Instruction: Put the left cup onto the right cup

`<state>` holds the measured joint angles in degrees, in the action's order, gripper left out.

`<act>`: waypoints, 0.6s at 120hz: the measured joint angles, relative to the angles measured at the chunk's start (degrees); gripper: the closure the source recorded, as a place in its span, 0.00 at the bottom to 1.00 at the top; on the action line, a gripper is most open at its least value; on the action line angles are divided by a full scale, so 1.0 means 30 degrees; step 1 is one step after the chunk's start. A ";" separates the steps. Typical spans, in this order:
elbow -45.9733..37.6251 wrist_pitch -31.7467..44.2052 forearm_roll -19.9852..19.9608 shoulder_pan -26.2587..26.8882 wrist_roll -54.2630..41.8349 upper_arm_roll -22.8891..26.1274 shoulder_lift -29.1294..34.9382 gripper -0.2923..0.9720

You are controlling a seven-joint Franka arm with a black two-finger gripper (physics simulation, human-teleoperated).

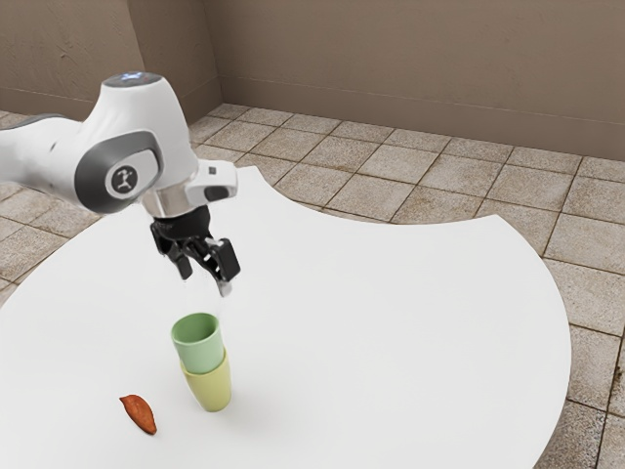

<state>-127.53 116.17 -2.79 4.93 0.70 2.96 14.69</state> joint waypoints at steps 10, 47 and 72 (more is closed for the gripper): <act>0.1697 -0.0785 -0.0001 0.0013 -0.0106 -0.0581 -0.0864 0.25; 0.9904 -0.3352 0.0522 -0.0778 -0.0675 -0.1917 -0.6183 0.24; 1.3504 -0.5155 0.0934 -0.0036 -0.1116 -0.1951 -0.8000 0.23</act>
<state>-87.01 100.70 0.01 4.82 -2.65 -2.89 -9.31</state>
